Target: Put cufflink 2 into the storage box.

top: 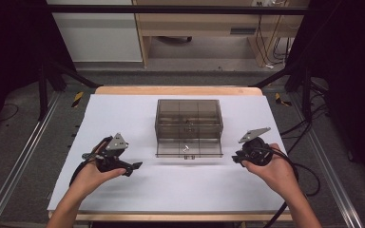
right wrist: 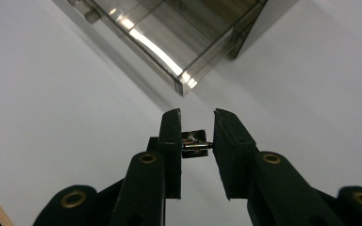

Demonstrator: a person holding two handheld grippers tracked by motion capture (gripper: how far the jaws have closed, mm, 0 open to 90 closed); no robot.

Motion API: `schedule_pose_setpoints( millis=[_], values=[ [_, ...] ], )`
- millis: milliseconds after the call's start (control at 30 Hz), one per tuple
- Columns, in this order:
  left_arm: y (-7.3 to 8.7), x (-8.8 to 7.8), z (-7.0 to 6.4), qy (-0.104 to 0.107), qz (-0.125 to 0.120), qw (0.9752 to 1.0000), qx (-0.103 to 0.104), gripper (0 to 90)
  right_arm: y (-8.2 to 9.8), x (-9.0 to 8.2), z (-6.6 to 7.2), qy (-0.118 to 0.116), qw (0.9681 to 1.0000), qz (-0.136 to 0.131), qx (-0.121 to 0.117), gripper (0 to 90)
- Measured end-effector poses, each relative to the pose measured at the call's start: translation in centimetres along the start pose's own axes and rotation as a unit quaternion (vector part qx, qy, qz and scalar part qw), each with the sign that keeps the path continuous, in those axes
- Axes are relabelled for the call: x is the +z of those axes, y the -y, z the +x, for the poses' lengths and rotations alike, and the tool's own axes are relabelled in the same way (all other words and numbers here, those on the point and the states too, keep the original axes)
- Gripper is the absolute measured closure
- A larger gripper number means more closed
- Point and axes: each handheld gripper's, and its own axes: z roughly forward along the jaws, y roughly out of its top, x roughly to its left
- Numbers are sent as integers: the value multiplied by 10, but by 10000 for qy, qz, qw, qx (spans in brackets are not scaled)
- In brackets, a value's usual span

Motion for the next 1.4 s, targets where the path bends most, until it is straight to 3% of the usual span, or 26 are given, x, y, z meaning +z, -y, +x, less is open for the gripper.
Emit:
schedule_pose_setpoints(
  millis=[267, 767, 1400],
  values=[
    [1, 0, 1, 3, 13, 10000, -13, 96, -33, -2, 3, 33, 9998, -119, -138, 735],
    [4, 0, 3, -11, 28, 10000, -54, 96, -82, 20, 19, -89, 9990, -240, -374, 735],
    [5, 0, 3, -10, 23, 10000, -48, 96, -111, 52, 39, -223, 9981, -151, -552, 735]
  ],
)
